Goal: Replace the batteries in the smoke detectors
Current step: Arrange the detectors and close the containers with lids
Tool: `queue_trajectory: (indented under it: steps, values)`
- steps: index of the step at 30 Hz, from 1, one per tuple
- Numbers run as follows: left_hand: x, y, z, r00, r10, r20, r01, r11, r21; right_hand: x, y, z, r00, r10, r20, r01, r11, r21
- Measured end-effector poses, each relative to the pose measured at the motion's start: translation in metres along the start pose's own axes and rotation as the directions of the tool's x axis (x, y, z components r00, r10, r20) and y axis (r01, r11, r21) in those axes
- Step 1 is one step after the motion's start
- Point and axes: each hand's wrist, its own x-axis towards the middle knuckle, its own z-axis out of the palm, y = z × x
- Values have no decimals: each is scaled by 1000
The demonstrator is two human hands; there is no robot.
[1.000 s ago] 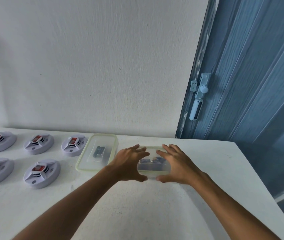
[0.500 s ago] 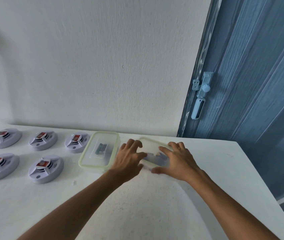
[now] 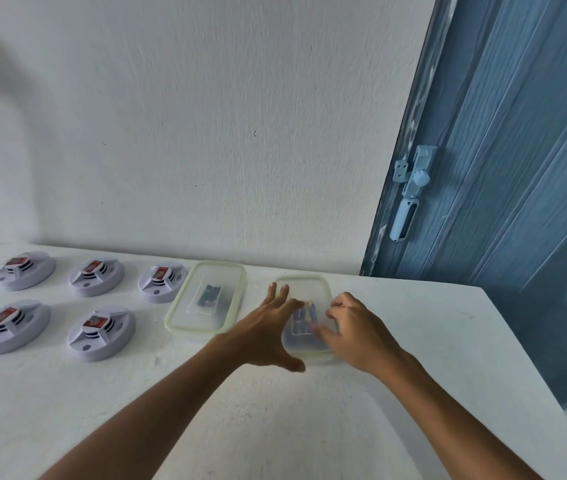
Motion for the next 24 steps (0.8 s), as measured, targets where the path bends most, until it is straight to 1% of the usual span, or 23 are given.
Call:
queue_trajectory:
  steps: [3,4,6,9,13,17,20,24]
  values:
    - [0,3,-10,997,80,-5,-80,996,45,-5,1,8,979,-47,199,43,999,27]
    - [1,4,-10,994,105,-11,-104,993,57,-7,1,11,974,-61,220,61,998,6]
    - [3,0,-9,991,133,-35,-131,990,52,-8,4,20,983,-90,159,94,995,-15]
    - [4,-4,-5,984,169,-58,-167,985,50,-6,8,30,989,-130,72,128,991,28]
    - [4,-8,-1,975,196,-108,-194,981,29,-3,12,36,987,-160,15,160,987,17]
    - [4,-13,3,966,210,-148,-213,977,-5,-2,14,40,989,-148,-23,148,988,44]
    - [4,-12,2,958,230,-169,-237,971,-20,-1,15,38,992,-127,-22,129,987,95]
    - [5,-14,5,967,195,-166,-207,977,-57,0,16,30,993,-107,55,99,986,132]
